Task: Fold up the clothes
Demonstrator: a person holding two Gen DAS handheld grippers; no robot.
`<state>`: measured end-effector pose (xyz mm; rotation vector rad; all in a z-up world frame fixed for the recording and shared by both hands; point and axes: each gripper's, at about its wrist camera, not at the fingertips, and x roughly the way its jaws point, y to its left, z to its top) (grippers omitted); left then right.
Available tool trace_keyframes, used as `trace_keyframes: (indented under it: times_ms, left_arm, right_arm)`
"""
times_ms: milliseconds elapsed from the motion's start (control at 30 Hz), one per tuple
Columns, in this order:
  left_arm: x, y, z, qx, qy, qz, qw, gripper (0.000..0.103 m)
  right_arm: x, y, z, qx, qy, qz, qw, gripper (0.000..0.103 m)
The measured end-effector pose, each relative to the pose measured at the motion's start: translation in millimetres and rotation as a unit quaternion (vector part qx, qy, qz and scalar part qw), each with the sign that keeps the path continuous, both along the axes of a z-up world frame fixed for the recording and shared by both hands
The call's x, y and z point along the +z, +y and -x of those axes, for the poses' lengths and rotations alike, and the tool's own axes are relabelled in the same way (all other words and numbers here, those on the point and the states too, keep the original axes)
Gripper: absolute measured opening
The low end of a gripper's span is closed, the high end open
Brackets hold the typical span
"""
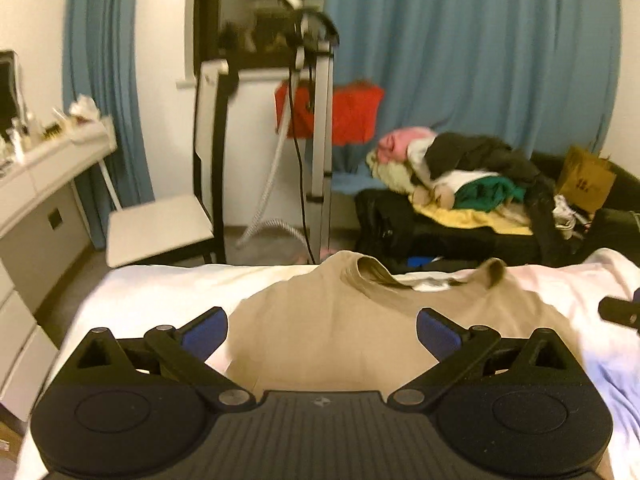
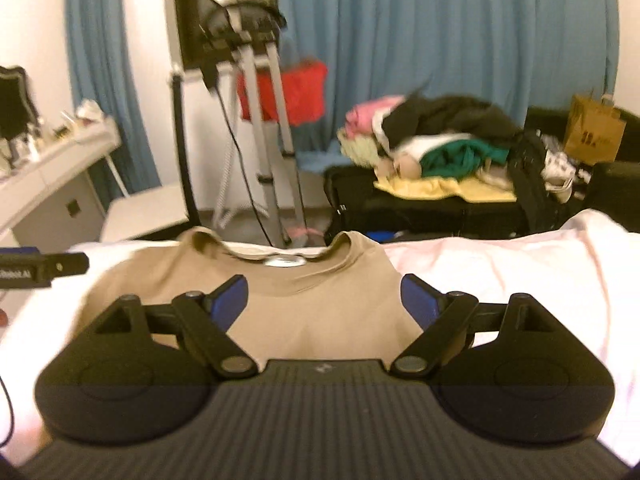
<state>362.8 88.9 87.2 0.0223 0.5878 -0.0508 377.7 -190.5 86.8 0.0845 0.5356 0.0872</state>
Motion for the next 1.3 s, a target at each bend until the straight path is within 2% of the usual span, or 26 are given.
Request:
trace_keyframes:
  times_ms: [133,267,400,533,700,833,967,1133,1267,1300]
  left_arm:
    - [18,7,91,0.001,-0.039,0.012,0.9992,0.102]
    - [2,12,152,0.001,-0.058,0.010,0.9983,0.102]
    - [-14,17,211,0.001,-0.076,0.007,0.9971,0.102]
    - [-43,29,223,0.005,-0.046,0.031,0.9984,0.101]
    - [-67,57,185,0.045,-0.004,0.083,0.9955,0.099]
    - [-87,80,139,0.069,0.008,0.118,0.9906,0.095]
    - [-103,96,81,0.083,0.014,0.147,0.9856,0.091]
    - [-113,108,17,0.101,0.007,0.146,0.9840,0.088]
    - [-118,98,-24,0.090,0.001,0.116,0.9891,0.088]
    - [-120,94,-33,0.087,0.000,0.107,0.9904,0.085]
  right_arm:
    - [23,4,80,0.003,-0.040,-0.004,0.999,0.085]
    - [31,7,153,0.012,-0.071,-0.023,0.997,0.085]
    - [20,10,208,0.013,-0.098,-0.039,0.994,0.085]
    - [-4,8,233,-0.005,-0.106,-0.066,0.992,0.085]
    - [-27,6,232,-0.013,-0.100,-0.080,0.992,0.085]
    - [-43,5,220,-0.023,-0.108,-0.074,0.991,0.085]
    - [-63,-1,199,-0.034,-0.094,-0.079,0.992,0.085]
    - [-87,-6,166,-0.047,-0.072,-0.089,0.992,0.085]
    - [-104,-9,142,-0.051,-0.058,-0.106,0.991,0.085]
    - [-108,-9,137,-0.051,-0.054,-0.108,0.991,0.085]
